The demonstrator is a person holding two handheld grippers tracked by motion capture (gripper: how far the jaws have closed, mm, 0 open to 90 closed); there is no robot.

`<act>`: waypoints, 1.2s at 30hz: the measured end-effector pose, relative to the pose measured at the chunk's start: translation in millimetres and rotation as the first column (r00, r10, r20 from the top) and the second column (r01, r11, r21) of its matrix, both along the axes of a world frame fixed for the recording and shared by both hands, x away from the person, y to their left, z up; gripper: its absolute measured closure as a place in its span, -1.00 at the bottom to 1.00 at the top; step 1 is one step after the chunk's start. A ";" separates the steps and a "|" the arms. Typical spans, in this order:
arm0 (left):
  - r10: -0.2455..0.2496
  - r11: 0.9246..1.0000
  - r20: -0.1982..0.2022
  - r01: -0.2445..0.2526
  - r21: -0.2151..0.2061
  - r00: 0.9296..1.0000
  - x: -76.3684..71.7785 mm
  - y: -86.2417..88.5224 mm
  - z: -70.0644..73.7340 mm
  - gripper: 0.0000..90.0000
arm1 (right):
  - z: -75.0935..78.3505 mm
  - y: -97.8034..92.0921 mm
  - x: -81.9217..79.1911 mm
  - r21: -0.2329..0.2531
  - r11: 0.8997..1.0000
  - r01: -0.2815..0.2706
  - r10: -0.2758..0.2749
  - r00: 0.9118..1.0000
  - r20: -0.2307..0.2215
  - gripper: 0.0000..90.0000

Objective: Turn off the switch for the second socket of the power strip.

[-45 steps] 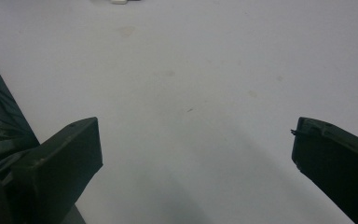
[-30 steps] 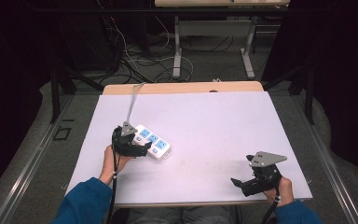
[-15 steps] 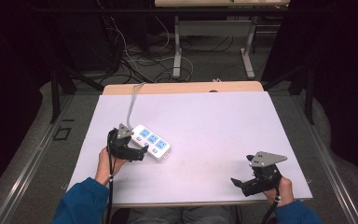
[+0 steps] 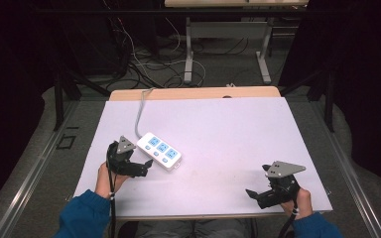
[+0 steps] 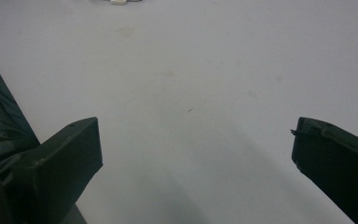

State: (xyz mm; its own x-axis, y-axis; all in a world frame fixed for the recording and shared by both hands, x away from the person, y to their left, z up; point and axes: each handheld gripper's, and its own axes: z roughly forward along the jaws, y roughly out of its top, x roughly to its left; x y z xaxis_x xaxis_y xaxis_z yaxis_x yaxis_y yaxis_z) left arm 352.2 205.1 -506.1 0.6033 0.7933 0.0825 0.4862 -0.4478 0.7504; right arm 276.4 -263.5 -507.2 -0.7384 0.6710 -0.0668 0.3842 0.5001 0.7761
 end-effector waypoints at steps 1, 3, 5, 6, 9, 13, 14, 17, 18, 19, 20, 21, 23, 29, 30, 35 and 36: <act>0.000 1.000 -0.003 0.000 -0.003 1.000 -1.6 0.2 -0.2 -1.00 | -0.1 0.0 0.0 0.000 1.000 0.001 -0.001 1.000 -0.001 -0.98; -0.007 1.000 -0.007 0.007 0.006 1.000 -4.4 2.6 0.1 -1.00 | -0.3 -0.1 0.2 0.005 1.000 0.000 0.000 1.000 0.004 -0.98; -0.007 1.000 -0.009 0.007 0.000 1.000 -7.9 5.2 -0.1 -1.00 | -0.4 0.0 0.1 0.005 1.000 -0.001 0.001 1.000 0.001 -0.98; -0.006 1.000 -0.009 0.006 0.002 1.000 -9.8 6.7 0.2 -1.00 | 0.4 -0.2 -0.1 -0.006 1.000 0.000 -0.001 1.000 -0.005 -0.98; -0.004 1.000 -0.004 0.004 -0.005 1.000 -15.9 11.7 0.0 -1.00 | -0.5 0.2 0.2 0.005 1.000 0.002 -0.002 1.000 0.004 -0.98; 0.000 1.000 -0.009 0.000 -0.007 1.000 -25.1 19.4 0.2 -1.00 | 0.0 0.0 0.0 0.001 1.000 0.001 -0.001 1.000 -0.001 -0.98; 0.000 1.000 -0.009 0.000 -0.006 1.000 -26.9 21.2 0.2 -1.00 | -0.1 0.1 0.0 0.001 1.000 0.001 -0.001 1.000 -0.003 -0.98; -0.011 1.000 -0.015 0.011 -0.003 1.000 -31.6 25.8 -0.1 -1.00 | 0.0 0.2 0.0 -0.001 1.000 0.001 -0.001 1.000 -0.003 -0.98; -0.006 1.000 -0.015 0.006 -0.006 1.000 -33.3 26.3 -0.4 -1.00 | -0.1 0.3 0.1 -0.002 1.000 0.002 -0.002 1.000 -0.002 -0.98; -0.006 1.000 -0.016 0.006 -0.005 1.000 -34.6 27.3 -0.3 -1.00 | -0.3 0.4 0.1 0.000 1.000 0.002 -0.002 1.000 0.000 -0.98; -0.007 1.000 -0.014 0.007 -0.005 1.000 -35.8 28.3 -0.5 -1.00 | -0.4 0.7 0.0 0.001 1.000 0.006 -0.006 1.000 0.002 -0.98; -0.004 1.000 -0.013 0.004 -0.009 1.000 -37.2 28.8 -1.1 -1.00 | -0.5 0.7 0.1 0.001 1.000 0.006 -0.006 1.000 0.001 -0.98; -0.010 1.000 -0.017 0.010 0.003 1.000 -39.4 31.2 -0.8 -1.00 | -0.4 0.6 0.1 0.000 1.000 0.007 -0.007 1.000 0.003 -0.98; -0.008 1.000 -0.019 0.008 -0.006 1.000 -46.2 35.6 -3.5 -1.00 | -0.4 0.7 0.1 0.000 1.000 0.005 -0.005 1.000 -0.001 -0.98; -0.012 1.000 -0.023 0.012 0.000 1.000 -47.2 36.7 -3.2 -1.00 | -0.2 0.6 0.1 -0.003 1.000 0.004 -0.004 1.000 -0.003 -0.98; -0.015 1.000 -0.021 0.015 -0.002 1.000 -52.0 39.2 -5.1 -1.00 | -0.4 0.6 0.4 -0.003 1.000 -0.002 0.002 1.000 0.000 -0.98; -0.017 1.000 -0.018 0.017 -0.003 1.000 -52.7 39.5 -5.9 -1.00 | -0.6 0.7 0.3 -0.002 1.000 0.001 -0.001 1.000 0.003 -0.98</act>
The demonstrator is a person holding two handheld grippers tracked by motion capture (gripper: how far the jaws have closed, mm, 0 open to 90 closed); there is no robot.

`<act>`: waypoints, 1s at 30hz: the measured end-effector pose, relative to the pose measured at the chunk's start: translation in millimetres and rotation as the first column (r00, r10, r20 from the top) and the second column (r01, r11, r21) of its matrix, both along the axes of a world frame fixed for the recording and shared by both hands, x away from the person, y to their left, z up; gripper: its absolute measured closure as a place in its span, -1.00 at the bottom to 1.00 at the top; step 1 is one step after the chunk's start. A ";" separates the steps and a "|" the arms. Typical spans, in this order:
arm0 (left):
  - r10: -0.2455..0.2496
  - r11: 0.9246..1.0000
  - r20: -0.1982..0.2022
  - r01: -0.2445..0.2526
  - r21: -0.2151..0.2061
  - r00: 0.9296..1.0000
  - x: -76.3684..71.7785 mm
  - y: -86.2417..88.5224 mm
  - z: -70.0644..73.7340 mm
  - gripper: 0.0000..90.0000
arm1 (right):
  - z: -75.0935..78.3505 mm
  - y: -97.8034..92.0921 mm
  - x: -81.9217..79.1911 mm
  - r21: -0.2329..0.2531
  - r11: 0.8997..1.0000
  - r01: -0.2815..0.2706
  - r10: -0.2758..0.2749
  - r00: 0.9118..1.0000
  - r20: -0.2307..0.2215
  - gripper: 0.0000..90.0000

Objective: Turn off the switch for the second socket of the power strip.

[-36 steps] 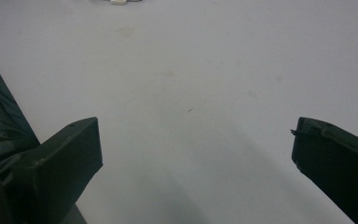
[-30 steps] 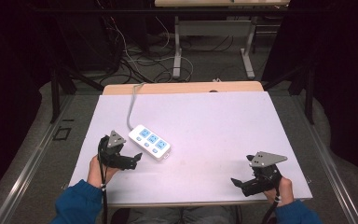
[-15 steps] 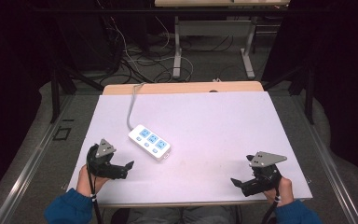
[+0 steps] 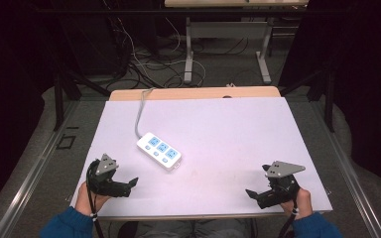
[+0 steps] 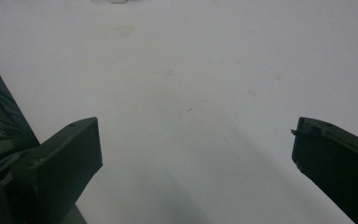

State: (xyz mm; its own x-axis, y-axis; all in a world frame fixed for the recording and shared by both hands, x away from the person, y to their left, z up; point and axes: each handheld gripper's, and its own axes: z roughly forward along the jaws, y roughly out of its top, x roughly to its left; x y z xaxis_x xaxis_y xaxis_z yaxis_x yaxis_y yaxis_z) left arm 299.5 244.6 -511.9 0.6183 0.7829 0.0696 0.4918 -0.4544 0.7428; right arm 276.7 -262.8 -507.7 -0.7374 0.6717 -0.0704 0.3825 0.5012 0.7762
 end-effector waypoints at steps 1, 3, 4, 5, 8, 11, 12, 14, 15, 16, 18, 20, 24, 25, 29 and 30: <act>-0.008 1.000 -0.002 0.008 0.012 1.000 -0.8 0.9 0.2 -1.00 | 0.5 -0.2 -0.2 -0.004 1.000 0.002 -0.002 1.000 -0.007 -0.98; -0.008 1.000 -0.001 0.008 0.004 1.000 -2.6 1.1 -0.7 -1.00 | 0.4 -0.2 -0.3 -0.001 1.000 0.005 -0.005 1.000 -0.007 -0.98; -0.005 1.000 0.005 0.005 0.000 1.000 -3.4 0.9 -1.4 -1.00 | 0.1 -0.1 -0.2 0.002 1.000 0.007 -0.007 1.000 -0.002 -0.98; -0.012 1.000 0.002 0.012 0.006 1.000 -4.0 1.9 -1.1 -1.00 | 0.1 0.0 -0.3 0.003 1.000 0.006 -0.006 1.000 -0.002 -0.98; -0.010 1.000 0.005 0.010 0.001 1.000 -6.1 2.8 -2.1 -1.00 | 0.4 -0.2 -0.3 0.001 1.000 0.004 -0.004 1.000 -0.004 -0.98; -0.012 1.000 0.008 0.012 -0.005 1.000 -7.7 3.6 -3.2 -1.00 | 0.0 0.0 -0.2 0.004 1.000 0.007 -0.007 1.000 -0.003 -0.98; -0.013 1.000 0.011 0.013 -0.011 1.000 -8.2 3.7 -3.5 -1.00 | 0.0 -0.3 0.3 0.000 1.000 -0.002 0.002 1.000 0.001 -0.98; -0.014 1.000 0.011 0.014 -0.004 1.000 -9.3 3.9 -2.8 -1.00 | -0.4 0.4 -0.1 0.002 1.000 0.004 -0.004 1.000 -0.001 -0.98; -0.014 1.000 0.015 0.014 -0.009 1.000 -9.6 3.8 -3.2 -1.00 | -0.4 0.3 -0.1 0.002 1.000 0.004 -0.004 1.000 -0.001 -0.98; -0.019 1.000 0.014 0.019 -0.009 1.000 -10.0 3.9 -3.1 -1.00 | -0.3 0.1 0.3 0.002 1.000 0.001 -0.001 1.000 0.002 -0.98; -0.019 1.000 0.011 0.019 -0.008 1.000 -10.9 4.0 -2.9 -1.00 | -0.1 -0.1 0.0 0.002 1.000 0.002 -0.002 1.000 -0.003 -0.98; -0.018 1.000 0.013 0.019 -0.012 1.000 -11.9 4.1 -3.6 -1.00 | -0.2 -0.1 0.0 0.002 1.000 0.001 -0.001 1.000 -0.003 -0.98; -0.024 1.000 0.013 0.025 -0.016 1.000 -14.5 4.8 -3.6 -1.00 | -0.2 -0.3 0.5 0.000 1.000 -0.002 0.002 1.000 0.000 -0.98; -0.026 1.000 0.014 0.026 -0.013 1.000 -15.2 5.1 -3.7 -1.00 | -0.2 -0.1 0.1 0.002 1.000 0.002 -0.002 1.000 -0.004 -0.98; -0.027 0.999 0.014 0.027 -0.019 1.000 -18.5 6.2 -4.8 -1.00 | -0.2 -0.2 0.3 0.000 1.000 -0.001 0.001 1.000 -0.002 -0.98; -0.023 1.000 0.011 0.024 -0.020 1.000 -19.6 6.5 -4.7 -1.00 | -0.3 0.0 -0.1 0.002 1.000 0.003 -0.003 1.000 -0.006 -0.98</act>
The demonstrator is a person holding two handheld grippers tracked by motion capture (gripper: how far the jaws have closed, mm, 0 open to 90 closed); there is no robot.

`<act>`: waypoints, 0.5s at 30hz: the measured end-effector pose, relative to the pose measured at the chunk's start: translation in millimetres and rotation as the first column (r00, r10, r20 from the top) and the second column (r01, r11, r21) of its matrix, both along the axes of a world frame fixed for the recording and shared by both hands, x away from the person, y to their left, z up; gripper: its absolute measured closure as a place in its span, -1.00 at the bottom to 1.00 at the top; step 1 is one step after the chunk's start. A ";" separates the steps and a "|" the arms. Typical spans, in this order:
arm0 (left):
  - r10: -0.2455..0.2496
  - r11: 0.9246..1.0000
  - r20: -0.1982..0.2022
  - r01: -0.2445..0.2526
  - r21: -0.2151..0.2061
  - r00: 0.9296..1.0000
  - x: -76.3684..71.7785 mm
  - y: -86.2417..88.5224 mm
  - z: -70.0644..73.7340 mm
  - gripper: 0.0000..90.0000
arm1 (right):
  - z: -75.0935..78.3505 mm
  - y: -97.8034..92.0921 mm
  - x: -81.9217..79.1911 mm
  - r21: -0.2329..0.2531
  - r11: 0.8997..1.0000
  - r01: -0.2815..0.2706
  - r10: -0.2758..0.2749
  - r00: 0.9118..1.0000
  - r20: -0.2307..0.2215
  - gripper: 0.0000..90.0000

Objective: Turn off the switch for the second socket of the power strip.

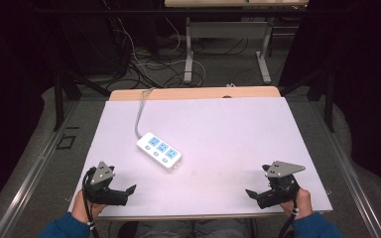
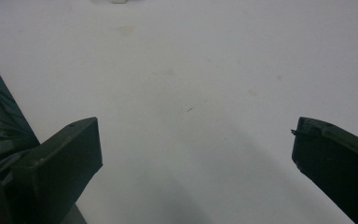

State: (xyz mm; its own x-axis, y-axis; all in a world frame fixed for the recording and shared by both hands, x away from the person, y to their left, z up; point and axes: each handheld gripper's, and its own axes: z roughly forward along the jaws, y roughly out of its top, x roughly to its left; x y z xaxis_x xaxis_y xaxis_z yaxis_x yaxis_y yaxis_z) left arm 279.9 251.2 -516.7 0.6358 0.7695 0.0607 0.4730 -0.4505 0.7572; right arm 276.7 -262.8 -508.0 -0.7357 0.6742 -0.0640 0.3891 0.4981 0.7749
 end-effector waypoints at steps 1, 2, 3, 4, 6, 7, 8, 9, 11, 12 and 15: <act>-0.003 1.000 0.003 0.003 -0.005 1.000 -0.7 0.4 -0.5 -1.00 | -0.1 0.1 0.0 0.001 1.000 -0.001 0.001 1.000 -0.002 -0.98; -0.003 1.000 0.003 0.003 -0.003 1.000 -1.8 0.9 -0.1 -1.00 | -0.1 0.2 0.0 0.001 1.000 -0.001 0.001 1.000 -0.002 -0.98; -0.004 1.000 0.009 0.004 -0.006 1.000 -3.0 1.0 -0.4 -1.00 | -0.1 0.2 0.0 0.001 1.000 -0.001 0.001 1.000 -0.002 -0.98; -0.001 1.000 0.020 0.001 -0.005 1.000 -4.2 0.7 -1.3 -1.00 | 0.0 0.0 0.0 0.000 1.000 0.000 0.000 1.000 0.000 -0.98; -0.004 1.000 0.012 0.005 -0.009 1.000 -5.8 1.0 -2.7 -1.00 | 0.0 -0.3 0.3 -0.001 1.000 -0.001 0.001 1.000 0.003 -0.98; -0.008 1.000 0.008 0.008 0.000 1.000 -6.5 1.5 -3.1 -1.00 | 0.0 -0.2 0.2 0.000 1.000 -0.001 0.001 1.000 0.003 -0.98; -0.009 1.000 0.005 0.009 -0.001 1.000 -7.0 2.0 -3.8 -1.00 | 0.0 0.0 0.2 0.003 1.000 0.004 -0.004 1.000 0.003 -0.98; -0.013 1.000 -0.001 0.013 0.008 1.000 -7.5 3.0 -3.7 -1.00 | 0.0 0.0 0.2 0.002 1.000 0.002 -0.002 1.000 0.002 -0.98; -0.012 1.000 0.000 0.012 0.000 1.000 -8.3 3.1 -4.6 -1.00 | 0.0 -0.1 0.4 -0.003 1.000 -0.001 0.001 1.000 0.006 -0.98; -0.013 1.000 0.001 0.013 -0.002 1.000 -8.3 3.2 -4.4 -1.00 | -0.1 0.1 0.3 -0.001 1.000 -0.001 0.001 1.000 0.003 -0.98; -0.015 1.000 0.000 0.015 0.003 1.000 -7.8 3.3 -4.0 -1.00 | 0.2 -0.2 0.6 -0.006 1.000 -0.002 0.002 1.000 0.006 -0.98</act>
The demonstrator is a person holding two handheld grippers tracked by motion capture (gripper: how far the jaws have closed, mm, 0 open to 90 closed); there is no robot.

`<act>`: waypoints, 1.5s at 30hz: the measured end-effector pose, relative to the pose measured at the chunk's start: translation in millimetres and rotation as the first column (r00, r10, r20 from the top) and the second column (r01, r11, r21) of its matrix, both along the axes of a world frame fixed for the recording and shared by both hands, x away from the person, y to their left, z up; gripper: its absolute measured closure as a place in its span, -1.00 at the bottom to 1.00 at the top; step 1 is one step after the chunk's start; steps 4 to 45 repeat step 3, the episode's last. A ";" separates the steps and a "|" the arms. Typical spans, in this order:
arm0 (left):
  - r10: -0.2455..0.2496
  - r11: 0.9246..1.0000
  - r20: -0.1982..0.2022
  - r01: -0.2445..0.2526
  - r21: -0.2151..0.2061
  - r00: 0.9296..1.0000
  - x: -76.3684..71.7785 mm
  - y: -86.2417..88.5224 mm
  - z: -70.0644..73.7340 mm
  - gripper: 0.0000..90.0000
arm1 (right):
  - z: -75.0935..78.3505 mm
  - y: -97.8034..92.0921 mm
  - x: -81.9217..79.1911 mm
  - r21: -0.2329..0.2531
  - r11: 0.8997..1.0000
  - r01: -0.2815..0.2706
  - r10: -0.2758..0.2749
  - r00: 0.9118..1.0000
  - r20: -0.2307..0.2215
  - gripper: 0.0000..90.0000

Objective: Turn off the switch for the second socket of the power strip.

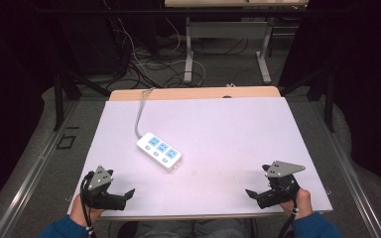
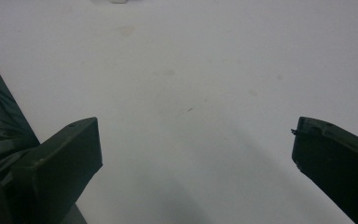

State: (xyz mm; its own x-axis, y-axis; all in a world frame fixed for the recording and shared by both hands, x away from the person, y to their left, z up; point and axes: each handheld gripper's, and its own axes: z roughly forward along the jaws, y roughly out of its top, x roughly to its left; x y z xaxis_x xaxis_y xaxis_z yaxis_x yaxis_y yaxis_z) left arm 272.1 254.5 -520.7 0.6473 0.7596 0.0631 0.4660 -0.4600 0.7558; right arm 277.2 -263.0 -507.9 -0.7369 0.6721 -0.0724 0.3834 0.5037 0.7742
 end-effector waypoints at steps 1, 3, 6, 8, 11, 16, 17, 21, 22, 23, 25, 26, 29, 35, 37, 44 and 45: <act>0.000 1.000 -0.002 0.000 0.000 1.000 0.3 0.1 -0.2 -1.00 | -0.3 0.3 -0.3 0.004 1.000 0.003 -0.003 1.000 -0.006 -0.98; -0.001 1.000 -0.008 0.001 0.003 1.000 0.7 0.6 0.4 -1.00 | -0.4 0.2 0.3 0.007 1.000 0.002 -0.002 1.000 -0.004 -0.98; -0.001 1.000 -0.008 0.001 0.003 1.000 0.7 0.6 0.4 -1.00 | -0.4 0.2 0.3 0.007 1.000 0.002 -0.002 1.000 -0.004 -0.98; -0.001 1.000 -0.008 0.001 0.003 1.000 0.7 0.6 0.4 -1.00 | -0.4 0.2 0.3 0.007 1.000 0.002 -0.002 1.000 -0.004 -0.98; -0.001 1.000 -0.008 0.001 0.003 1.000 0.7 0.6 0.4 -1.00 | -0.4 0.2 0.3 0.007 1.000 0.002 -0.002 1.000 -0.004 -0.98; -0.001 1.000 -0.008 0.001 0.003 1.000 0.7 0.6 0.4 -1.00 | -0.4 0.2 0.3 0.007 1.000 0.002 -0.002 1.000 -0.004 -0.98; -0.001 1.000 -0.008 0.001 0.003 1.000 0.7 0.6 0.4 -1.00 | -0.4 0.2 0.3 0.007 1.000 0.002 -0.002 1.000 -0.004 -0.98; -0.001 1.000 -0.008 0.001 0.003 1.000 0.7 0.6 0.4 -1.00 | -0.4 0.2 0.3 0.007 1.000 0.002 -0.002 1.000 -0.004 -0.98; -0.001 1.000 -0.008 0.001 0.003 1.000 0.7 0.6 0.4 -1.00 | -0.4 0.2 0.3 0.007 1.000 0.002 -0.002 1.000 -0.004 -0.98; -0.001 1.000 -0.008 0.001 0.003 1.000 0.7 0.6 0.4 -1.00 | -0.4 0.2 0.3 0.007 1.000 0.002 -0.002 1.000 -0.004 -0.98; -0.001 1.000 -0.008 0.001 0.003 1.000 0.7 0.6 0.4 -1.00 | -0.4 0.2 0.3 0.007 1.000 0.002 -0.002 1.000 -0.004 -0.98; -0.001 1.000 -0.008 0.001 0.003 1.000 0.7 0.6 0.4 -1.00 | -0.4 0.2 0.3 0.007 1.000 0.002 -0.002 1.000 -0.004 -0.98; -0.001 1.000 -0.008 0.001 0.003 1.000 0.7 0.6 0.4 -1.00 | -0.4 0.2 0.3 0.007 1.000 0.002 -0.002 1.000 -0.004 -0.98; -0.001 1.000 -0.008 0.001 0.003 1.000 0.7 0.6 0.4 -1.00 | -0.4 0.2 0.3 0.007 1.000 0.002 -0.002 1.000 -0.004 -0.98; -0.001 1.000 -0.008 0.001 0.003 1.000 0.7 0.6 0.4 -1.00 | -0.4 0.2 0.3 0.007 1.000 0.002 -0.002 1.000 -0.004 -0.98; -0.001 1.000 -0.008 0.001 0.003 1.000 0.7 0.6 0.4 -1.00 | -0.4 0.2 0.3 0.007 1.000 0.002 -0.002 1.000 -0.004 -0.98; -0.001 1.000 -0.008 0.001 0.003 1.000 0.7 0.6 0.4 -1.00 | -0.4 0.2 0.3 0.007 1.000 0.002 -0.002 1.000 -0.004 -0.98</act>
